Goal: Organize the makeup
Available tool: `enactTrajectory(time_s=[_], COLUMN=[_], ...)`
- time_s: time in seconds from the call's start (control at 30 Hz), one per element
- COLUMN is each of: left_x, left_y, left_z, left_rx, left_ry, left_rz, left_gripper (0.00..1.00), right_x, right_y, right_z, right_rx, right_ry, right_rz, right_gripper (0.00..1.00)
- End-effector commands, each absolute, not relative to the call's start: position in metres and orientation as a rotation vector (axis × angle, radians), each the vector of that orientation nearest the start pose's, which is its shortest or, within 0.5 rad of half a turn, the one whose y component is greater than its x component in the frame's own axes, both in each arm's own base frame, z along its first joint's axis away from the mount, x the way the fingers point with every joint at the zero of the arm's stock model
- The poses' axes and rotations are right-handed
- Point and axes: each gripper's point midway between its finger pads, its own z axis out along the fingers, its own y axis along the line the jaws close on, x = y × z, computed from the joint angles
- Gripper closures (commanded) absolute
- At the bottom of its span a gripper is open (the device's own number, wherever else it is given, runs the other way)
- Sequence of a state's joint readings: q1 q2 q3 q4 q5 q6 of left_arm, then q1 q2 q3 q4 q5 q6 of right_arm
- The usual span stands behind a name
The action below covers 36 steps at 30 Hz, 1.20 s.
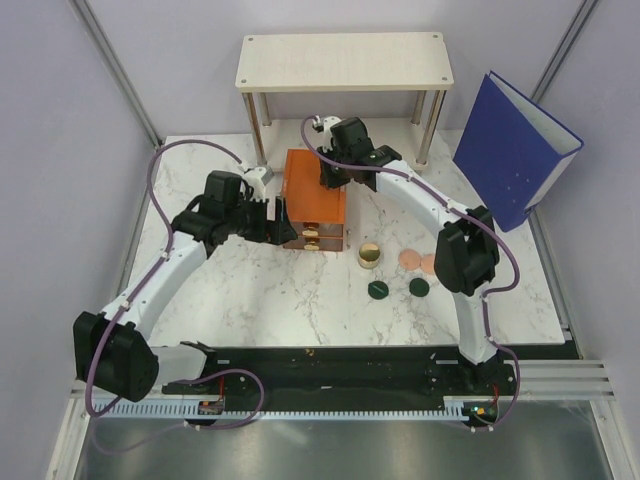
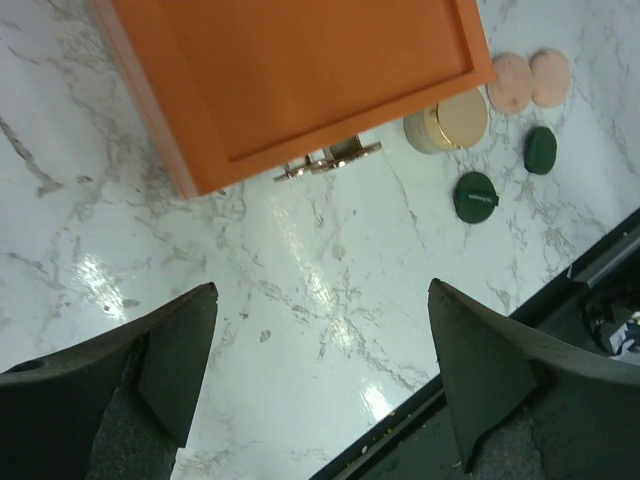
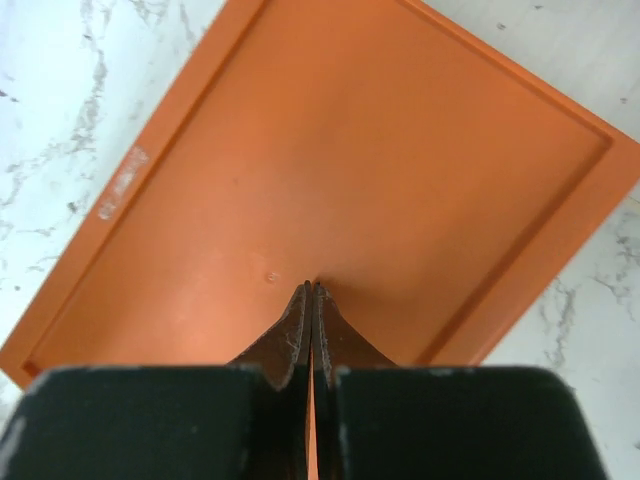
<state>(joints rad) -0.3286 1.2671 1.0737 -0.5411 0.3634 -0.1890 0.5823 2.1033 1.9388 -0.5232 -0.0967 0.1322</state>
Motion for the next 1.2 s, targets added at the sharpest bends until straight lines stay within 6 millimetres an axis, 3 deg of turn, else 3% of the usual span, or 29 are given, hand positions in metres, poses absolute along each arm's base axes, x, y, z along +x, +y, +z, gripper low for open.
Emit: enactTrajectory(time_s=[0.0, 0.23, 0.47, 0.63, 0.7, 0.87, 0.9, 0.93, 1.0, 1.17], left_x=[0.285, 0.268, 0.265, 0.26, 0.268, 0.266, 0.271, 0.265, 0.271, 0.276], left_y=[-0.198, -0.206, -0.215, -0.218, -0.219, -0.223, -0.225, -0.224, -0.225, -0.221], left_z=[0.191, 0.155, 0.134, 0.117, 0.123, 0.105, 0.11, 0.098, 0.101, 0.079], left_rx=[0.368, 0.272, 0.104, -0.138, -0.246, -0.478, -0.525, -0.59, -0.671, -0.808], left_ry=[2.272, 2.327, 2.362, 2.414, 2.365, 2.355, 2.309, 2.331, 2.27, 2.234], left_rz=[-0.876, -1.005, -1.121, -1.25, -1.33, -1.48, -1.527, -1.534, -1.58, -1.583], left_gripper=[0.07, 0.08, 0.11, 0.12, 0.12, 0.11, 0.11, 0.11, 0.11, 0.14], right_x=[0.453, 0.453, 0.451, 0.447, 0.447, 0.443, 0.442, 0.441, 0.44, 0.439], right_y=[0.347, 0.349, 0.346, 0.349, 0.35, 0.353, 0.352, 0.353, 0.351, 0.349], right_z=[0.158, 0.138, 0.128, 0.121, 0.119, 0.115, 0.112, 0.112, 0.112, 0.112], right_rx=[-0.582, -0.554, -0.52, -0.51, -0.509, -0.515, -0.514, -0.515, -0.517, -0.521], right_ry=[2.28, 2.34, 2.377, 2.403, 2.407, 2.423, 2.431, 2.433, 2.434, 2.427], right_rz=[0.605, 0.66, 0.672, 0.71, 0.726, 0.768, 0.769, 0.775, 0.777, 0.783], right_gripper=[1.0, 1.0, 1.0, 1.0, 1.0, 1.0, 1.0, 1.0, 1.0, 1.0])
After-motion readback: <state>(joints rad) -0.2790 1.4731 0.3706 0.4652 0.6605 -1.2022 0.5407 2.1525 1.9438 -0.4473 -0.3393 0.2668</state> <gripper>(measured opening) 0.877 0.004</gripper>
